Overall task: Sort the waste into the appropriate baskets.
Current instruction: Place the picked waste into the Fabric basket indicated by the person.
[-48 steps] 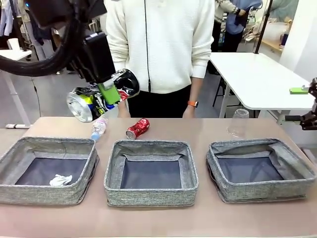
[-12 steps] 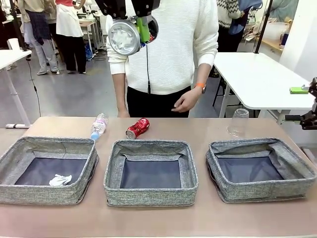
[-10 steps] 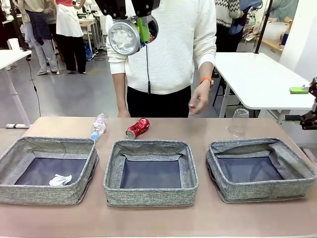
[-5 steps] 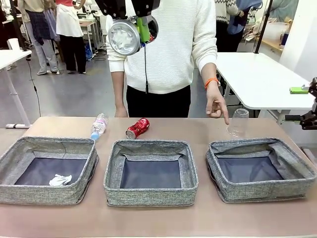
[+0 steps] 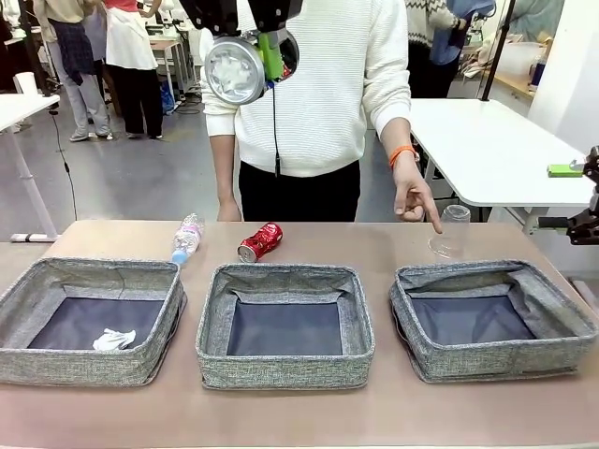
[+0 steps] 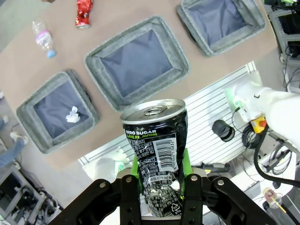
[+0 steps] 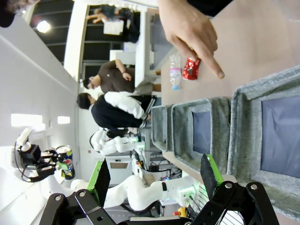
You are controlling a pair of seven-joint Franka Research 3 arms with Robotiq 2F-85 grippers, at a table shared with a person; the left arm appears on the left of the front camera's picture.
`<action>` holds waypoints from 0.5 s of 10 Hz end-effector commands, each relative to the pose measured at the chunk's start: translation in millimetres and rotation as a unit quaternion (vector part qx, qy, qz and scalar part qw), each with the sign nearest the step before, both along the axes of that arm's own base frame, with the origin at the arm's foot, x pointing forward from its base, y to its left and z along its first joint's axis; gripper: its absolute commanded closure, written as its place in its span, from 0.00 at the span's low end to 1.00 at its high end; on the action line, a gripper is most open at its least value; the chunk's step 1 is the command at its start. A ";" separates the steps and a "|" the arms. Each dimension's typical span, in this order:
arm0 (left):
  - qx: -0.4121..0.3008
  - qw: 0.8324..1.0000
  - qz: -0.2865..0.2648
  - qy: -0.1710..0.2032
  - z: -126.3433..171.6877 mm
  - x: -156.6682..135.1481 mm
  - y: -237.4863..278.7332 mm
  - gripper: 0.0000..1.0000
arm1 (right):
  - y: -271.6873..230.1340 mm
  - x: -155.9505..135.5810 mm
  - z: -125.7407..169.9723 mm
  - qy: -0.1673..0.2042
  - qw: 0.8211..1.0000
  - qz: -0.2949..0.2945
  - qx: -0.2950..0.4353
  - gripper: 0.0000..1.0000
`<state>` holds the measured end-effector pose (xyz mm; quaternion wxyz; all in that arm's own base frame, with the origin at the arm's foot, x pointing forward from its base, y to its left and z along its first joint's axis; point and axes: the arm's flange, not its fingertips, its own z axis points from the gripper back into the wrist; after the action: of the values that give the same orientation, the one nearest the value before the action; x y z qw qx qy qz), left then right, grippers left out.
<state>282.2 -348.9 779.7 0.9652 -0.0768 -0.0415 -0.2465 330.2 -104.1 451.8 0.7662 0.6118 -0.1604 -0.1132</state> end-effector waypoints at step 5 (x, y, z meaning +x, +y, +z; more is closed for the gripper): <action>-0.130 0.976 -0.175 0.024 -146.3 14.2 -81.2 0.65 | -175.6 -63.7 -13.3 0.006 0.992 -0.111 0.063 0.00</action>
<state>298.7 -419.2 661.6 0.9150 -0.1818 -0.0521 -0.3563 271.7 -251.7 433.9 0.7348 0.6174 -0.1850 -0.2114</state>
